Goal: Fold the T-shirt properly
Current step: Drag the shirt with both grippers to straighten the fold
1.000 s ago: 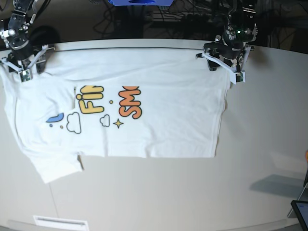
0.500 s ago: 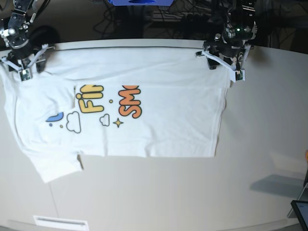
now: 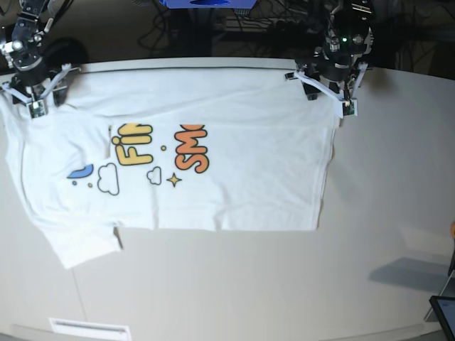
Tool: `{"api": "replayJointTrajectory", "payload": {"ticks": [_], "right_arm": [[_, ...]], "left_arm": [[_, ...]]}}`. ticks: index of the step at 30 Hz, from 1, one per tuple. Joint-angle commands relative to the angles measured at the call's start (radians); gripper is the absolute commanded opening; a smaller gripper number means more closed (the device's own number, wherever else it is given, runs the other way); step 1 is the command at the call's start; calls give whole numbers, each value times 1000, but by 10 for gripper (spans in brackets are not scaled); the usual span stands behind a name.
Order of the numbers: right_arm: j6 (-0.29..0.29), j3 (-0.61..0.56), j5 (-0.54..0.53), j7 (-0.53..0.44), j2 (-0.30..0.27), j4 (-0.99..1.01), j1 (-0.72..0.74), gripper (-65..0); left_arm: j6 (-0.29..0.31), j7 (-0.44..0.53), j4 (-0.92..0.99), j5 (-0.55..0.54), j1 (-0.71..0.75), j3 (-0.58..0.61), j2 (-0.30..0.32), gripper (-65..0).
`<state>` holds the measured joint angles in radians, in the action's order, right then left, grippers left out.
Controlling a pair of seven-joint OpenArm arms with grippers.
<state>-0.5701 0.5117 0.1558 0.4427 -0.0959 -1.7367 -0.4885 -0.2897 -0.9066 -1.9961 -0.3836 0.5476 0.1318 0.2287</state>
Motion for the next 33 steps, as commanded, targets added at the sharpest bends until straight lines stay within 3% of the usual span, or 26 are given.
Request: {"api": "replayJointTrajectory", "payload": {"ticks": [1,18,33], "right_arm": [[-32,8,107,196,3,33,-32,-344],[-37,44,107,192,0,25,-9,-344],[-40,37,107,199,-5,-174,6,-344]], "left_arm": [[17,-65,4,-53,6,18,-1,-364],[16,-65,-2,-53,24,9,-1,-366],[16,-1,-44,-59,21,7,-1,-363]]}}
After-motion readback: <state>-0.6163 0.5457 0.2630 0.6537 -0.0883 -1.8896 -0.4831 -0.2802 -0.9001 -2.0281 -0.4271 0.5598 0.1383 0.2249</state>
